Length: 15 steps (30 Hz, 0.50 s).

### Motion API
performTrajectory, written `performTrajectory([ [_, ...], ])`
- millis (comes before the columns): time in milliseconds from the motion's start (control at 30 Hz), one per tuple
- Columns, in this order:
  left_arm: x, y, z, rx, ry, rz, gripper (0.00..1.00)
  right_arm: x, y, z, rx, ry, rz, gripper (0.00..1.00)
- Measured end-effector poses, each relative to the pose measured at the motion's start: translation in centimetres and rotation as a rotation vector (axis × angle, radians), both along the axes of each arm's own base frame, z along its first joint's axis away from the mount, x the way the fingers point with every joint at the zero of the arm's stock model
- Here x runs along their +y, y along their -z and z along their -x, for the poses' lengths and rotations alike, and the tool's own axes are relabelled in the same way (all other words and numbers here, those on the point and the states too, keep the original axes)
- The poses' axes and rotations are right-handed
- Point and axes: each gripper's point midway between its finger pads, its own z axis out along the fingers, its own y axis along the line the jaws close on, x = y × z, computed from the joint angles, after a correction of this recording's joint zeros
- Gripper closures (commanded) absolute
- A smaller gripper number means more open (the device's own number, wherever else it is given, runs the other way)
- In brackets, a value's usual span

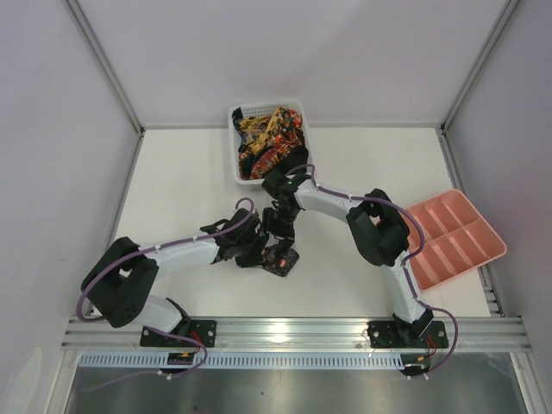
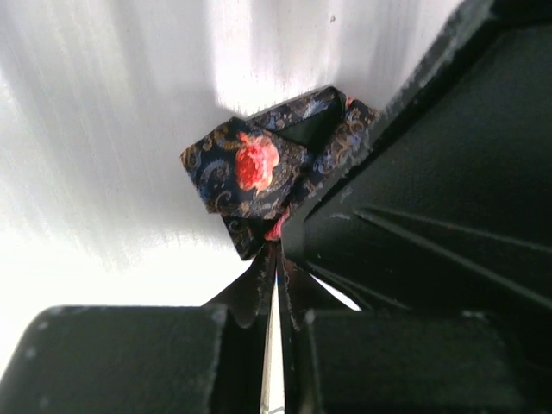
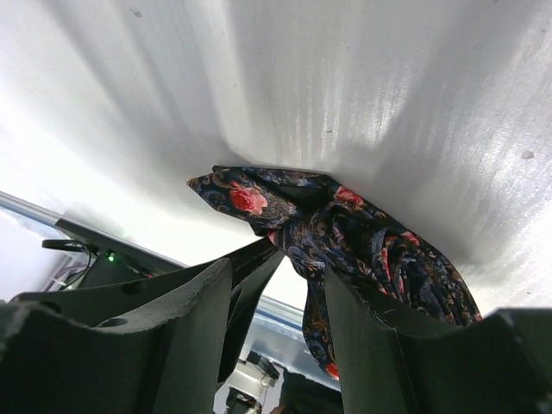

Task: Roll the ties
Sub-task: Roll the tie

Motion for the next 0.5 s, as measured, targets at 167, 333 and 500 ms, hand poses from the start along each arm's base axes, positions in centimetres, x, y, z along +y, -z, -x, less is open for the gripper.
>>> performTrajectory([
  [167,0.3,-1.8,0.2,-0.031,0.000,0.019,0.95,0.1,-0.1,-0.2,-0.001,0.002,-0.009,0.47],
  [333,0.1,-5.2,-0.5,-0.131,-0.011,0.084,0.94,0.1,-0.5,-0.4,-0.007,0.006,-0.021,0.47],
  [500,-0.5,-5.1,-1.2,-0.129,-0.012,0.079,0.96,0.1,-1.3,-0.8,-0.024,0.016,-0.038,0.48],
])
